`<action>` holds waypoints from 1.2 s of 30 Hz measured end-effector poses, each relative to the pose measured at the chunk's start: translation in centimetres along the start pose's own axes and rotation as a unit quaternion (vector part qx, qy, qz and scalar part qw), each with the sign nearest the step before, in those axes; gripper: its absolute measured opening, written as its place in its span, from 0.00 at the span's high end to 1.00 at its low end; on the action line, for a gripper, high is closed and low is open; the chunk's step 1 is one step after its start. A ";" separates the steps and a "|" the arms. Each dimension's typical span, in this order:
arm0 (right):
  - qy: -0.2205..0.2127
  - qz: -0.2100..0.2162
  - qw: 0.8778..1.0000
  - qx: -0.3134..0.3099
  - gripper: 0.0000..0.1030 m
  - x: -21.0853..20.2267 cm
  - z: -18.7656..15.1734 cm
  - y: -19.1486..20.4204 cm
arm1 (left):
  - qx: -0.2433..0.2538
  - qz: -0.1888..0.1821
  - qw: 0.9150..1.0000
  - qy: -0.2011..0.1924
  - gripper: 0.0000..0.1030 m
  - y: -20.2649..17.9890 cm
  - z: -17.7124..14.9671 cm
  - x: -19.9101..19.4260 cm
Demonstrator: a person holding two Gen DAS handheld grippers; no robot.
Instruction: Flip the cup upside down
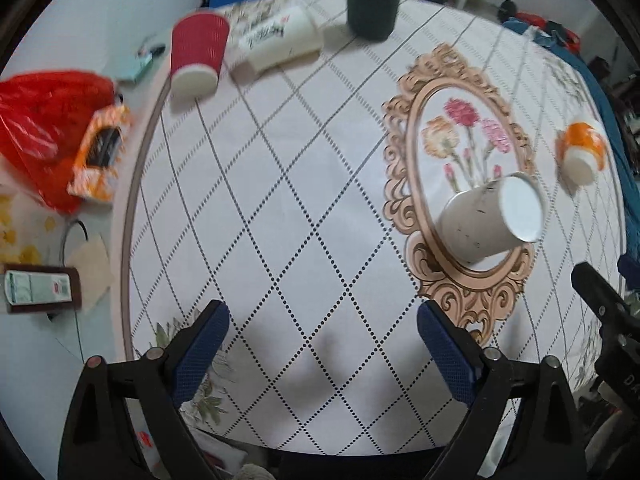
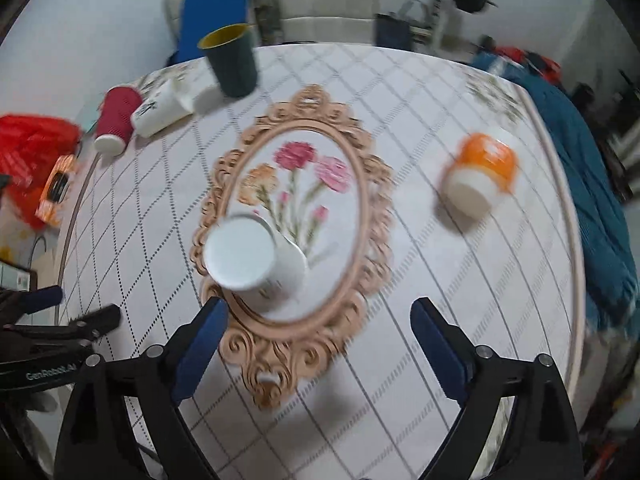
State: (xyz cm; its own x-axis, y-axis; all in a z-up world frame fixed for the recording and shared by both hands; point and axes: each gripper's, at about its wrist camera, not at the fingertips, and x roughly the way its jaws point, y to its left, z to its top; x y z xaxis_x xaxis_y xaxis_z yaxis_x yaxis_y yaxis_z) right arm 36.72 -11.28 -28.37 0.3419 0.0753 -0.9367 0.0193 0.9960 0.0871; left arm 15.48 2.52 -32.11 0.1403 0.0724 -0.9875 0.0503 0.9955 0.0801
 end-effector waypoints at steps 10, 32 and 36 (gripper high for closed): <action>-0.028 -0.047 0.997 0.050 0.07 -6.8 -4.3 -1.2 | 0.034 -0.032 0.996 -0.073 0.04 -1.9 0.8 -8.5; -0.126 -0.028 0.990 0.052 0.04 -31.0 -11.0 -1.6 | 0.021 -0.029 0.982 -0.183 0.04 -1.7 -9.2 -27.8; -0.132 -0.021 0.989 0.055 0.04 -34.4 -11.8 -1.7 | 0.022 -0.034 0.982 -0.187 0.04 -1.9 -10.2 -29.5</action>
State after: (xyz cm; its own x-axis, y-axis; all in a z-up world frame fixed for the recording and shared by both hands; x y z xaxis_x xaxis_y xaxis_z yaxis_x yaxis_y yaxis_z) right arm 13.85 -14.99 -0.31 0.5723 0.0049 -0.8200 0.1361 0.9855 0.1009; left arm 1.14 -0.93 -4.52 0.4877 -0.0289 -0.8725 0.1130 0.9931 0.0303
